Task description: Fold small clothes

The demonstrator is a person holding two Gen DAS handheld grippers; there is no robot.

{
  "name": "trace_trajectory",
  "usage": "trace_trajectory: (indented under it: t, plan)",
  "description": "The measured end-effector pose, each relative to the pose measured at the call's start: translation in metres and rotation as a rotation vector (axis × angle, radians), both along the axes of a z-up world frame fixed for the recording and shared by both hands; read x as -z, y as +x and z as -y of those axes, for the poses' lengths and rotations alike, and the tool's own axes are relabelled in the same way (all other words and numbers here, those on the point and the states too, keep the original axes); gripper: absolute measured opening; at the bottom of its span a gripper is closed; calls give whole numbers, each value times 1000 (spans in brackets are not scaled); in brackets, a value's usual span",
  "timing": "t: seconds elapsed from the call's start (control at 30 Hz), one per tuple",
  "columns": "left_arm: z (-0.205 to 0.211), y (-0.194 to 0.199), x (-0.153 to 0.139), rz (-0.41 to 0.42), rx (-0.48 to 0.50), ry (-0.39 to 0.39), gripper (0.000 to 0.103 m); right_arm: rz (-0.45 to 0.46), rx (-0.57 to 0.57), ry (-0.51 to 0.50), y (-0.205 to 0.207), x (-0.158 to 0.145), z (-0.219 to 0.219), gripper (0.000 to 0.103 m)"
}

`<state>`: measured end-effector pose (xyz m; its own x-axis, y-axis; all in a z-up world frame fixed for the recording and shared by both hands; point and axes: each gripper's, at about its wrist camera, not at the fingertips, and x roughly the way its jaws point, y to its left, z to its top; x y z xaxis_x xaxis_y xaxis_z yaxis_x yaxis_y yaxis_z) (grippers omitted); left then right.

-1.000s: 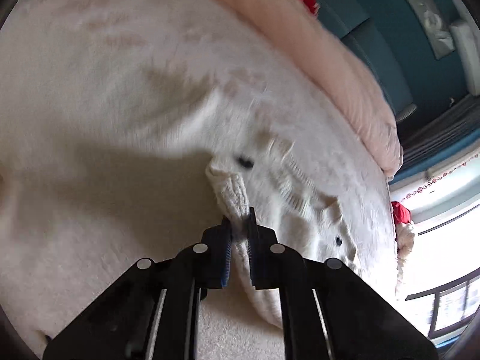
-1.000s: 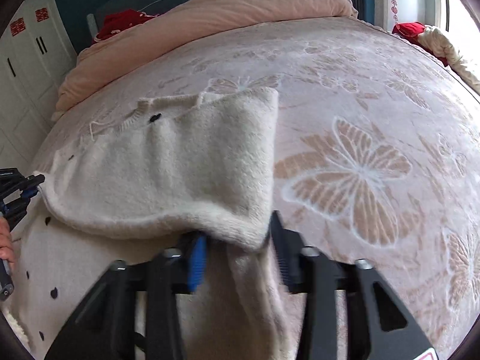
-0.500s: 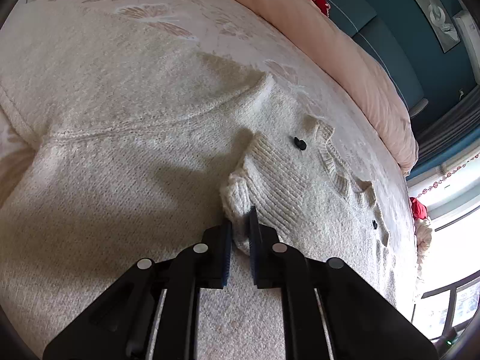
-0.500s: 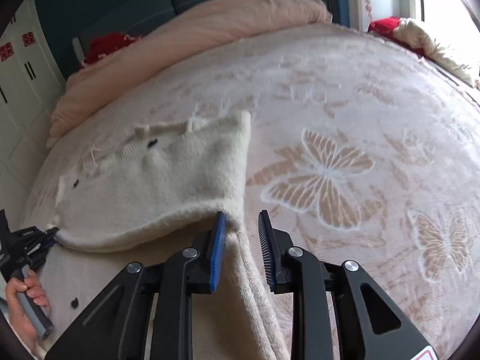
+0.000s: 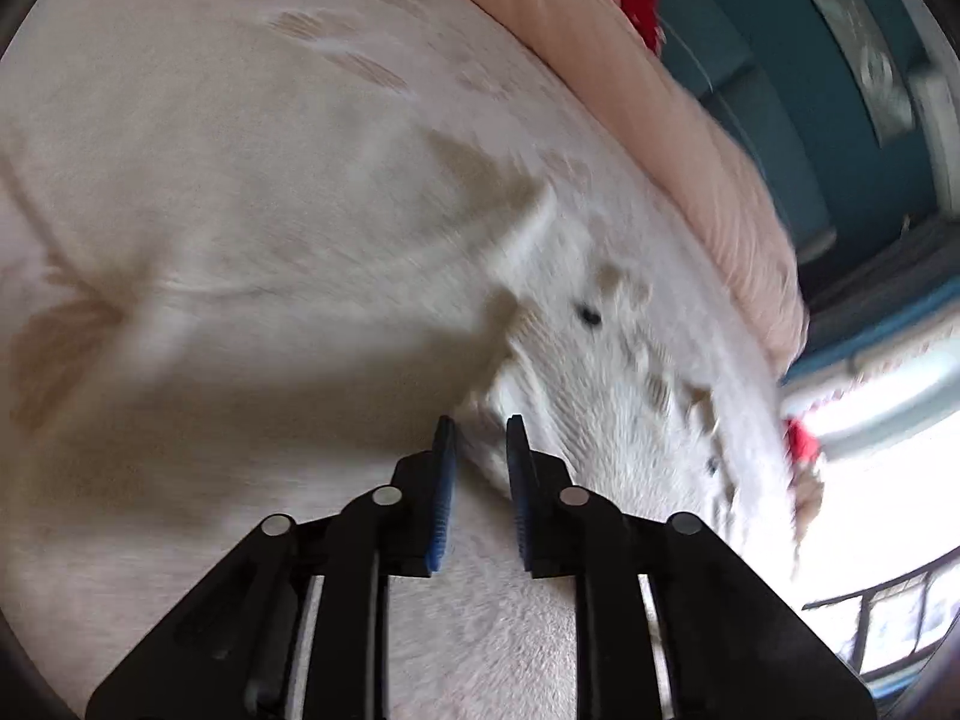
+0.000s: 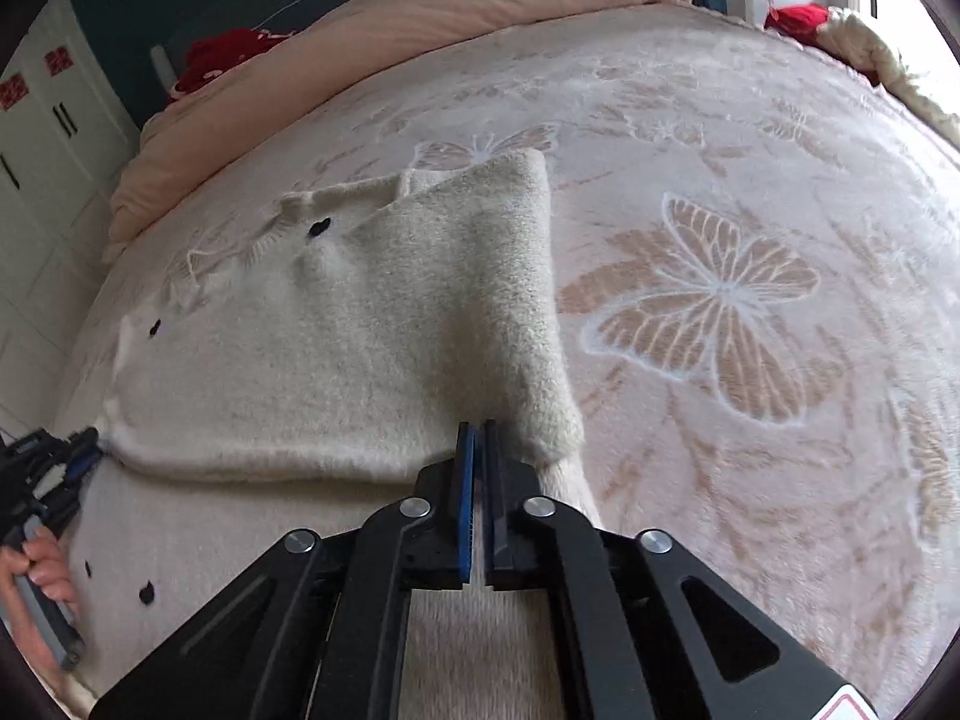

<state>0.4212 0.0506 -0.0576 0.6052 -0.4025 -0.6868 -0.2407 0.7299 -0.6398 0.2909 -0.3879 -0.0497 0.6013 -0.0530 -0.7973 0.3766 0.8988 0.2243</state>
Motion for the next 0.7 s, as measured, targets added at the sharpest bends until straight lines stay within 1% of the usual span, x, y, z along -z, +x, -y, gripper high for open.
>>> trace_trajectory:
  t: [0.03,0.07,0.1,0.13,0.17,0.2,0.23,0.3,0.33,0.37,0.4,0.43,0.47,0.5,0.53,0.57,0.6,0.63,0.67,0.7]
  plan:
    - [-16,-5,-3,8,-29,-7,22,5,-11,-25,-8,-7,-8,15]
    - [-39,-10,-8,19,-68,-10,30,15,-35,-36,-19,-13,-16,19]
    - [-73,-16,-15,33,-130,3,41,24,-61,-39,-29,-18,-26,22]
    - [-97,-20,-20,39,-179,28,47,25,-81,-45,-39,-20,-33,28]
    - [-129,-25,-26,42,-244,66,57,17,-104,-62,-49,-21,-43,32]
    - [-164,-27,-30,38,-311,107,62,6,-122,-82,-55,-21,-53,33]
    - [-191,-29,-33,24,-362,135,63,-6,-144,-106,-64,-20,-66,35]
    - [-246,-30,-34,-6,-467,177,73,-37,-168,-128,-77,-15,-89,40]
    - [-280,-30,-31,-42,-534,210,74,-57,-177,-117,-83,-10,-99,42]
    - [-306,-30,-27,-77,-592,225,74,-79,-186,-95,-90,-5,-108,42]
    - [-327,-30,-21,-108,-639,228,75,-102,-192,-74,-97,0,-119,42]
    - [-350,-28,-11,-144,-671,200,75,-121,-196,-55,-100,4,-126,43]
    - [-364,-26,-4,-150,-682,158,75,-138,-202,-43,-103,6,-133,44]
    - [-373,-23,-1,-135,-688,135,75,-152,-201,-44,-106,8,-139,45]
    - [-374,-16,-2,-138,-671,161,74,-160,-199,-50,-108,7,-146,48]
    - [-372,-6,-4,-153,-631,198,64,-166,-199,-57,-109,7,-151,49]
    - [-369,9,-4,-165,-555,231,33,-171,-203,-62,-110,6,-156,49]
    - [-370,18,-4,-180,-516,226,18,-172,-207,-69,-109,3,-160,49]
    - [-371,25,-4,-194,-496,215,11,-170,-212,-74,-110,1,-162,49]
    - [-368,29,-11,-193,-505,219,9,-167,-214,-81,-110,-2,-164,49]
